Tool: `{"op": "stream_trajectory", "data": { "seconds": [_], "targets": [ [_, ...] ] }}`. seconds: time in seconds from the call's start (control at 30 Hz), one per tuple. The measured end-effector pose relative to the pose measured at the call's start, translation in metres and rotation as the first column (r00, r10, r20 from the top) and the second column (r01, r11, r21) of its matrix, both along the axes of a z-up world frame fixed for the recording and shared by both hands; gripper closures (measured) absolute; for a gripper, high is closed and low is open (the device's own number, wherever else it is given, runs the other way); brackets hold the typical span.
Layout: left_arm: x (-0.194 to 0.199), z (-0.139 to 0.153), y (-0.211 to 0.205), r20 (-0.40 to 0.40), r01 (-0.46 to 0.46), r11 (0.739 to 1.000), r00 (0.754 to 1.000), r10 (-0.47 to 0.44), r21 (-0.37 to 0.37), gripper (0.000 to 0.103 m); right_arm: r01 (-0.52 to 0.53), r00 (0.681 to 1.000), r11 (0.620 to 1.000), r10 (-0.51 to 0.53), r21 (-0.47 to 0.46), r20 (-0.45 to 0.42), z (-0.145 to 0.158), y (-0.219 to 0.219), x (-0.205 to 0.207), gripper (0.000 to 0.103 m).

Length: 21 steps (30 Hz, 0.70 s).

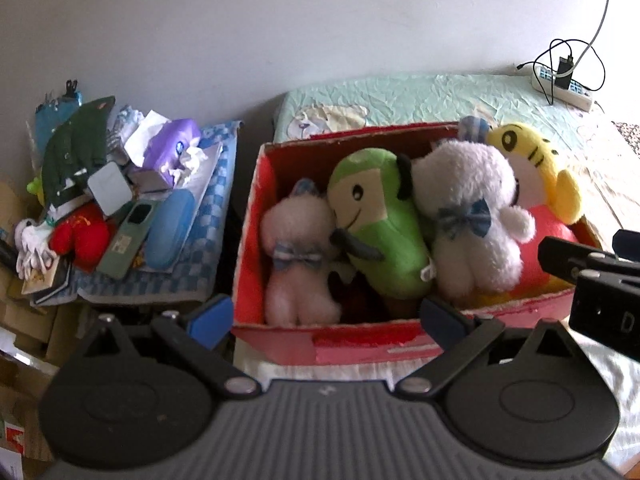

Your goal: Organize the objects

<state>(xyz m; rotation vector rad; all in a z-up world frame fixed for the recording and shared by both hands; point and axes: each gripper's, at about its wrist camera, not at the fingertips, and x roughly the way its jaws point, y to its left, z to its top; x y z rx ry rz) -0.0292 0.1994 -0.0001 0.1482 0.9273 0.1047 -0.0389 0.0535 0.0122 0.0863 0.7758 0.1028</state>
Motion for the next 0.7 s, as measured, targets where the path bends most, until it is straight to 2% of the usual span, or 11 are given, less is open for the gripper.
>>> {"op": "stream_trajectory", "data": {
  "seconds": [0.07,0.2,0.4,0.7],
  "targets": [
    [0.004,0.000,0.001,0.005,0.006,1.000,1.000,-0.006,0.003,0.003,0.008,1.000,1.000,-0.008,-0.007,0.003,-0.001,0.000,0.003,0.033],
    [0.011,0.000,0.003,0.002,0.016,0.999,1.000,-0.016,-0.040,0.005,0.028,1.000,1.000,-0.028,-0.002,0.003,-0.003,-0.003,0.009,0.033],
    [0.020,-0.002,0.003,0.003,0.000,0.999,1.000,0.001,-0.040,0.007,0.032,0.999,0.999,-0.032,-0.003,0.003,-0.006,-0.002,0.016,0.033],
    [0.032,-0.007,0.006,-0.006,-0.023,1.000,1.000,0.023,0.000,0.007,0.039,0.999,0.999,-0.039,0.000,-0.002,-0.011,-0.001,0.029,0.033]
  ]
}}
